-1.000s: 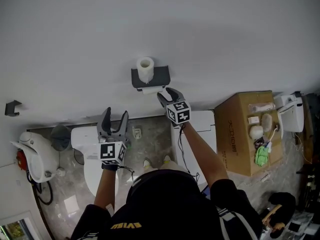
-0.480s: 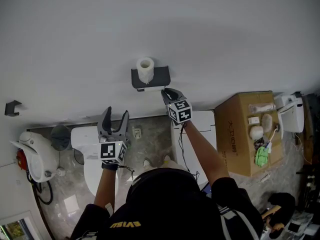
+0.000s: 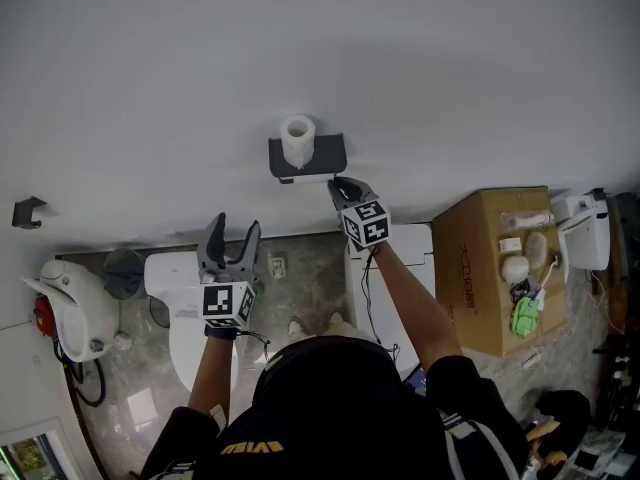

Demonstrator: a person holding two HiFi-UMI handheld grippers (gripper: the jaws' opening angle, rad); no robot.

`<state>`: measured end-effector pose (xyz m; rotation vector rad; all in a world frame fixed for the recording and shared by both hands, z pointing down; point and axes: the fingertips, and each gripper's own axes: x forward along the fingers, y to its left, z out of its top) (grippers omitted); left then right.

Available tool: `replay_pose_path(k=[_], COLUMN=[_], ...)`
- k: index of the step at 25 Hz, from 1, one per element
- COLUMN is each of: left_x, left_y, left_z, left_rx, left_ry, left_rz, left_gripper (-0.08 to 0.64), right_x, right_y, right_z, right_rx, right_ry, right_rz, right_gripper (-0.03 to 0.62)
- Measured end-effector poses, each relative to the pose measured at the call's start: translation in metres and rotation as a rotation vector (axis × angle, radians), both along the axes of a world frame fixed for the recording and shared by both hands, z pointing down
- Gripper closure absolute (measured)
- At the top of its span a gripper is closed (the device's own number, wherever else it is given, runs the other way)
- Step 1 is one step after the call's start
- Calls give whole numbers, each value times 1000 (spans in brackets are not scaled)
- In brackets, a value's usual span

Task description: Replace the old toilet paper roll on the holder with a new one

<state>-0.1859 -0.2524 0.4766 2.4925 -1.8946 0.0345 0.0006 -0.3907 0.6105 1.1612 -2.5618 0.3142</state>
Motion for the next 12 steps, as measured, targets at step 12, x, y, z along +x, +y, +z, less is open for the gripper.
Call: replay_pose_path(k=[12], left_x=[2], left_y=[2], left_z=[1], left_rx=[-2], left_ry=[0], left_rz=[6], left_gripper=[280], right_x=[8], right_y=[3], right_z=[-1], right_rx=[3], right_ry=[-4], right_rz=[1], right_gripper=[572])
